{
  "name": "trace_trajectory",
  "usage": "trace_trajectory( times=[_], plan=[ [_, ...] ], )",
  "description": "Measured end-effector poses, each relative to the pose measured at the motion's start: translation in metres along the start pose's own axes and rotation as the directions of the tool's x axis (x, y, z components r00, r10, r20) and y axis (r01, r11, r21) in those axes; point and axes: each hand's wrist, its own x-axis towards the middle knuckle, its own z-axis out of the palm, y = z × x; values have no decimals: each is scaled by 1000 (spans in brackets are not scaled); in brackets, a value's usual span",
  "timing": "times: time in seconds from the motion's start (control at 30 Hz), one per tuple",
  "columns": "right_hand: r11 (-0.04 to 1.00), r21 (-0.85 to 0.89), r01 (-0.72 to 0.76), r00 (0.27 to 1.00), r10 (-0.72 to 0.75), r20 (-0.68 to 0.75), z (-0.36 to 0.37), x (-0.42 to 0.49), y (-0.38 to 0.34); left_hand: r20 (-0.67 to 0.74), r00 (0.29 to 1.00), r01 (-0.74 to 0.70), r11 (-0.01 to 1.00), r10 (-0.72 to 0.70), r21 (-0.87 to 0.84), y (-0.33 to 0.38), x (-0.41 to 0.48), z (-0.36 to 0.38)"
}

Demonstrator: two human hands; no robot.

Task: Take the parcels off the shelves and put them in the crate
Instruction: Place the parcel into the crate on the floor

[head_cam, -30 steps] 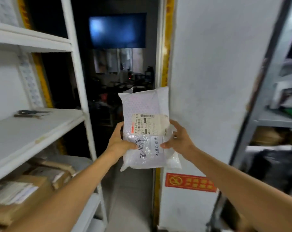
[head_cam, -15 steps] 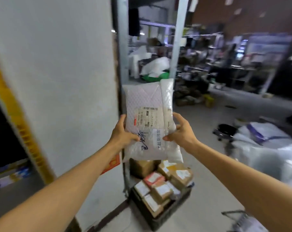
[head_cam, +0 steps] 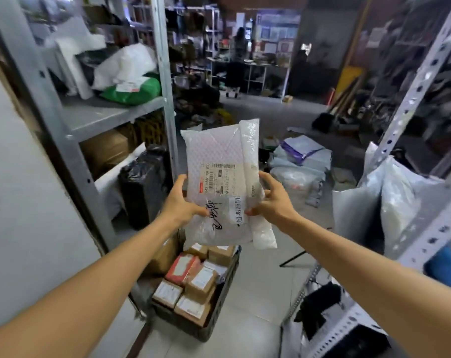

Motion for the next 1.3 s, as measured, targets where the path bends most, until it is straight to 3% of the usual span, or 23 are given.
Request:
trace_trajectory(
  times=[0.3, 0.63, 0.8, 0.97, 1.1, 1.3],
  plan=[
    [988, -57, -145, 986, 149, 79, 40, 134, 81, 52, 992, 115, 993, -113, -41, -83, 119, 14],
    [944, -80, -321, 925, 331, 188, 117, 234, 194, 32, 914, 405, 903, -405, -143, -227, 207, 32],
    [880, -211, -425, 865, 464, 192, 162, 273, 270, 116, 802, 594, 766, -585, -246, -314, 225, 48],
    [853, -418, -313, 874, 431, 226, 230, 301, 367, 35, 687, 692, 639, -726, -335, -417, 219, 69],
    [843, -479, -244, 864, 413, 288, 273, 318, 448, -27, 588, 737, 549, -808, -395, -493, 216, 97],
    [748, -644, -158, 772, 501, 393, 314, 340, 546, -74, 410, 787, 394, -909, -475, -571, 212, 147]
  ],
)
